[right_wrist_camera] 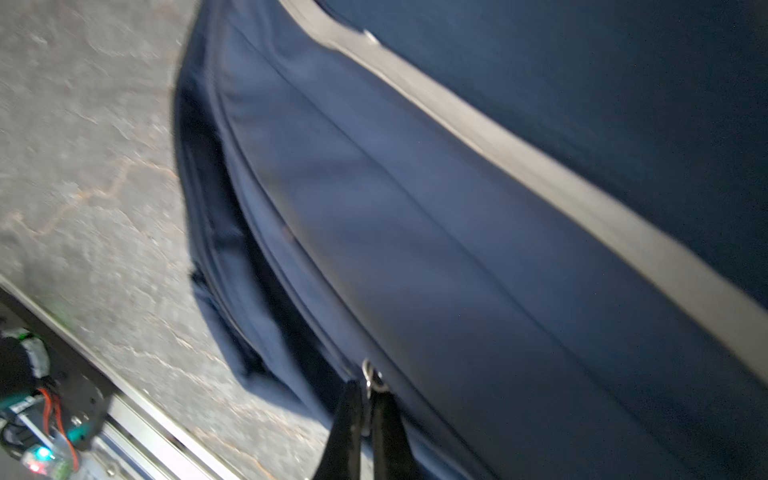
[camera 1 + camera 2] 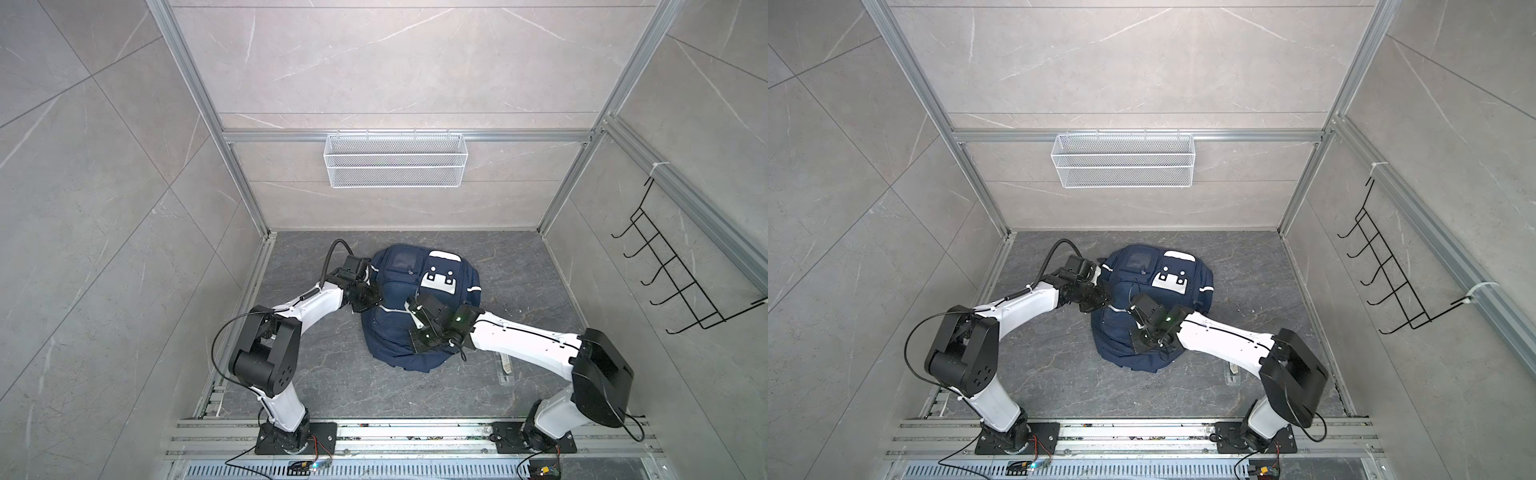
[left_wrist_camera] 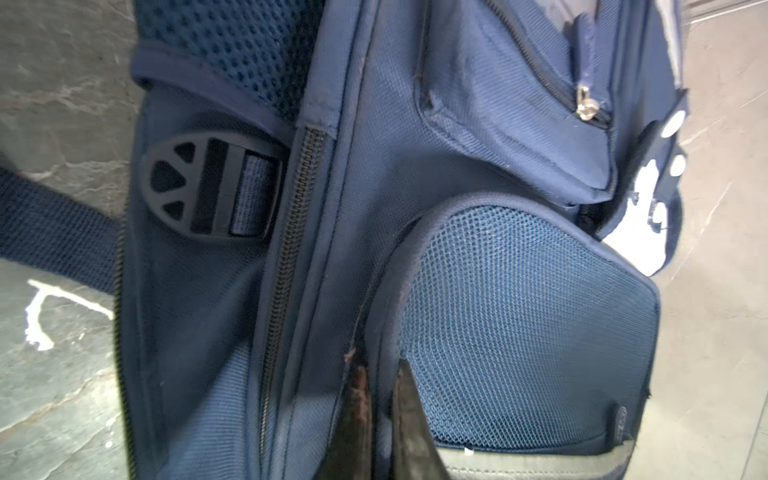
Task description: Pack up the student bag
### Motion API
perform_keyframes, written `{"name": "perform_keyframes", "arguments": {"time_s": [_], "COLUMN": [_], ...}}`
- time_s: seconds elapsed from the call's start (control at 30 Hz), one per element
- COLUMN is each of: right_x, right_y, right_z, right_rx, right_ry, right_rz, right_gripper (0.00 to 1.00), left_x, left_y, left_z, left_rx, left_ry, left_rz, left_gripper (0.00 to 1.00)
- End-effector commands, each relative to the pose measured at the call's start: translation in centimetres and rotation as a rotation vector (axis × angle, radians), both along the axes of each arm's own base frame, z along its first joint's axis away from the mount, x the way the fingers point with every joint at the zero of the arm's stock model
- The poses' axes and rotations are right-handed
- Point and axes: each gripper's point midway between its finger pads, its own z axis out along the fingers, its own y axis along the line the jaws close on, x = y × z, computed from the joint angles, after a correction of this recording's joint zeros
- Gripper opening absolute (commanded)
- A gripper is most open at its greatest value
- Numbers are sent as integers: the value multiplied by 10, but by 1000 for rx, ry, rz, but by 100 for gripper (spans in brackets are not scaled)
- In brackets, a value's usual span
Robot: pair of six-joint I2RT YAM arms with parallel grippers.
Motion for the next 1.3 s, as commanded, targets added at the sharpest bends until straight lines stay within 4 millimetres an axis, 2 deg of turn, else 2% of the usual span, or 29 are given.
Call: {"name": "perform_keyframes", "arguments": {"time_s": [0.0,0.1,0.2,0.37,0.47,0.57,0.67,0.73,0.83,0.93,1.07,1.27], "right_x": [10,17,24,30,34,38,43,44,46,44,40,30], "right_y": [58,76,75,58,42,23,4,-5,-16,-17,-19,-25], "right_z": [21,14,11,10,11,12,12,12,13,16,16,10], "right_rx": [141,139,123,113,111,119,110,102,90,87,93,96], "right_ry": [-7,11,-7,-16,-17,-18,-19,-22,-27,-20,-11,9], "right_rz": [53,65,46,22,-5,-35,-63,-68,-78,-63,-60,-71], "right_gripper": [0,0,0,0,0,0,0,0,0,0,0,0], "left_x": [3,1,-5,-23,-38,-53,-66,-73,-73,-65,-55,-51], "left_y": [-5,4,24,68,80,84,70,51,20,0,-12,-12], "left_z": [31,34,34,30,26,18,18,22,27,29,35,36], "left_rx": [-68,-54,-42,-33,-33,-60,-57,-45,-65,-68,-77,-76], "left_ry": [-57,-60,-60,-60,-58,-39,-50,-66,-73,-76,-84,-89], "left_rz": [28,54,105,234,276,307,277,232,168,132,114,123], "left_gripper": [0,0,0,0,0,0,0,0,0,0,0,0]}}
